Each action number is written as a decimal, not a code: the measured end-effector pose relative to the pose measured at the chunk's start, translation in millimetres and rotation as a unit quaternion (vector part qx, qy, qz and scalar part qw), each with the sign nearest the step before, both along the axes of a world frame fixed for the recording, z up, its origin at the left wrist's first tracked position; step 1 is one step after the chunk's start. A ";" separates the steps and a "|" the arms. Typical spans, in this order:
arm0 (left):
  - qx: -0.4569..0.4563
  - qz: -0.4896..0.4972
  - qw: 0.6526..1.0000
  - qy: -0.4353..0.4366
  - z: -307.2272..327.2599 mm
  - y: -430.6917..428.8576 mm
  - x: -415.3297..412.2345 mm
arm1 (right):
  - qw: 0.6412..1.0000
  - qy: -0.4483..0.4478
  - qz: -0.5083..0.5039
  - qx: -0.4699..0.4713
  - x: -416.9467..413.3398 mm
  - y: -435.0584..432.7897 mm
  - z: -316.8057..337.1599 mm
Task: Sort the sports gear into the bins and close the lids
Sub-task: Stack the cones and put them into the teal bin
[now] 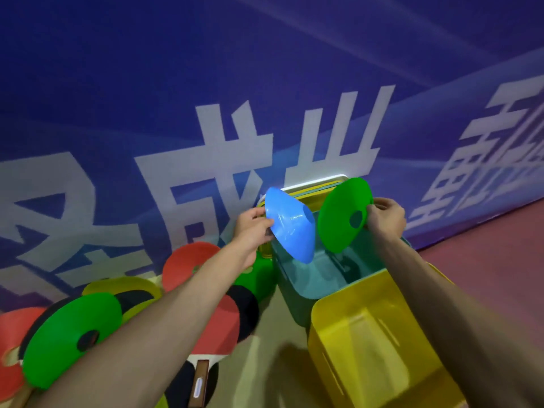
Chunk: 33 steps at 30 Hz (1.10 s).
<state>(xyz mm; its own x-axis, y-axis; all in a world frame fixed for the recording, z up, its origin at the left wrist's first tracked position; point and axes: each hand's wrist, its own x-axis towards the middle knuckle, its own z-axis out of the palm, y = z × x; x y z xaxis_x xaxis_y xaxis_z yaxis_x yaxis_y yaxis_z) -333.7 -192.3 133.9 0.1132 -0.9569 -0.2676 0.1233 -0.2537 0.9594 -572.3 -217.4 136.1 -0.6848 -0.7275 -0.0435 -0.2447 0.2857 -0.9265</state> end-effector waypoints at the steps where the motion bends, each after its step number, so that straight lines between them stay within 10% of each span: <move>1: 0.011 -0.006 1.000 0.008 -4.7 -3.9 -11.1 | 1.000 0.003 0.000 0.002 -8.0 -2.4 -4.1; 16: 0.065 -0.105 0.983 -0.136 -59.2 -13.0 -37.2 | 0.967 0.104 0.219 0.083 5.5 3.9 -63.2; 33: 0.034 0.015 0.982 -0.187 -62.0 64.5 134.6 | 0.883 0.179 0.420 0.105 160.0 23.5 -60.7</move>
